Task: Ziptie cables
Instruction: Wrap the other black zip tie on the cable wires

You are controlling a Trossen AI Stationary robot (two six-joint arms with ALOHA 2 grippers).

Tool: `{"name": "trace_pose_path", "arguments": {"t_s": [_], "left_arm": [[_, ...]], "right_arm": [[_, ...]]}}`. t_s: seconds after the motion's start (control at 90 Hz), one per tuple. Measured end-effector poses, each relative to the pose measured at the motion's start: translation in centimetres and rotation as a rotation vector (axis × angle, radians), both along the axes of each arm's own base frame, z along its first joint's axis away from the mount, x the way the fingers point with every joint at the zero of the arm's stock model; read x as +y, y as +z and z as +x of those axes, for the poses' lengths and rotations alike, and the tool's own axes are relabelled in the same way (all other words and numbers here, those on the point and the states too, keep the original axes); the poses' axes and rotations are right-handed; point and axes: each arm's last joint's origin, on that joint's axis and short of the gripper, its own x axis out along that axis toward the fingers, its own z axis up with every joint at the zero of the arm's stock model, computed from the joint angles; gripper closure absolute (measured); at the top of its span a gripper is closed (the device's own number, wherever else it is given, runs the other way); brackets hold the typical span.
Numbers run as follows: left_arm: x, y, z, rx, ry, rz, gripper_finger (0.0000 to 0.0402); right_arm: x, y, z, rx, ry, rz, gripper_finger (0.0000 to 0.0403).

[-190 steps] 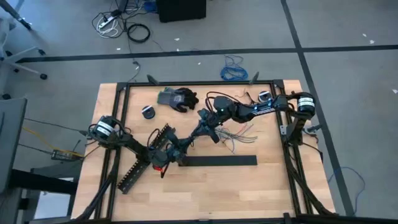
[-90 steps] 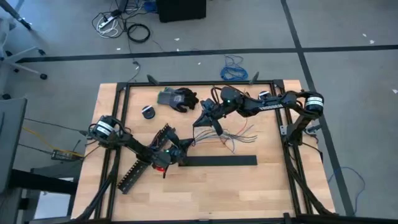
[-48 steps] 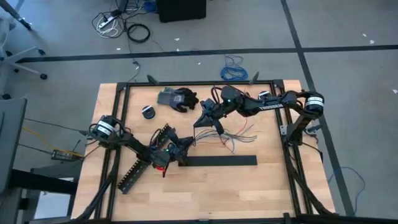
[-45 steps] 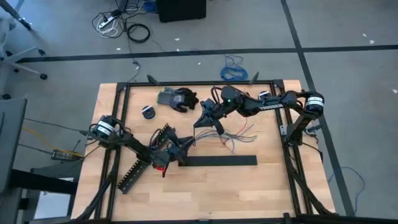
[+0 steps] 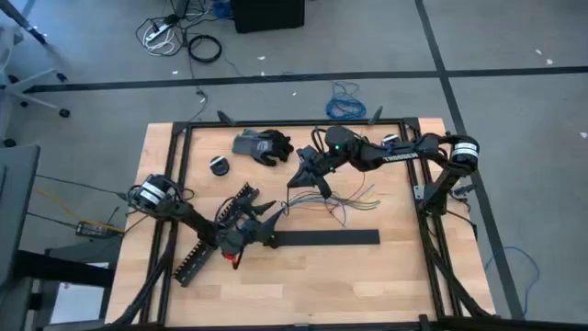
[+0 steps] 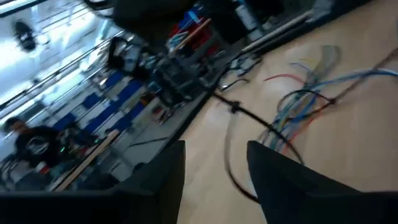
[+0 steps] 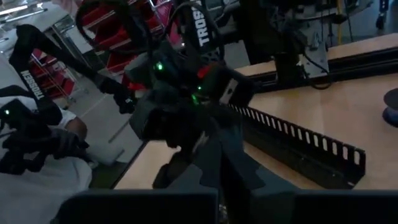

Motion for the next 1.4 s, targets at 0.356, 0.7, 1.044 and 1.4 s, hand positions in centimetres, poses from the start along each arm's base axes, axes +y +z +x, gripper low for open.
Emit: {"name": "trace_pose_path", "arguments": {"t_s": [0.356, 0.7, 1.044, 1.4], "left_arm": [[1.5, 3.4, 0.3, -0.282, -0.216, -0.4, 0.0236], [3.7, 3.3, 1.0, -0.339, -0.216, -0.537, 0.0236], [4.0, 2.9, 1.1, -0.31, -0.226, -0.552, 0.0265], [4.2, 2.5, 1.2, -0.263, -0.217, -0.544, 0.0343]], "right_arm": [[0.1, -0.1, 0.0, -0.001, -0.006, -0.015, 0.0403], [0.8, -0.1, 0.2, -0.007, 0.024, -0.04, 0.0402], [0.8, -0.1, 0.2, -0.011, 0.027, -0.046, 0.0402], [0.8, -0.1, 0.2, -0.013, 0.025, -0.048, 0.0402]]}}
